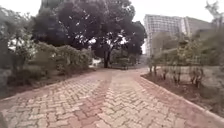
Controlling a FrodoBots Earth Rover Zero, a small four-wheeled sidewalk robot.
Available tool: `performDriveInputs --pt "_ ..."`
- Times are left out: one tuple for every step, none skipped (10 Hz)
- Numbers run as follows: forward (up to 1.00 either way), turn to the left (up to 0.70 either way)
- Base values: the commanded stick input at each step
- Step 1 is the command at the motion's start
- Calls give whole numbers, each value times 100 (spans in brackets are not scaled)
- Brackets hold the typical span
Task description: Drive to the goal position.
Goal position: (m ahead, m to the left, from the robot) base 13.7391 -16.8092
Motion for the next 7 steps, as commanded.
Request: performDriveInputs --pt "70 0" --pt "70 0" --pt "70 0" --pt "70 0" --pt "70 0" --pt "70 0" --pt "70 0"
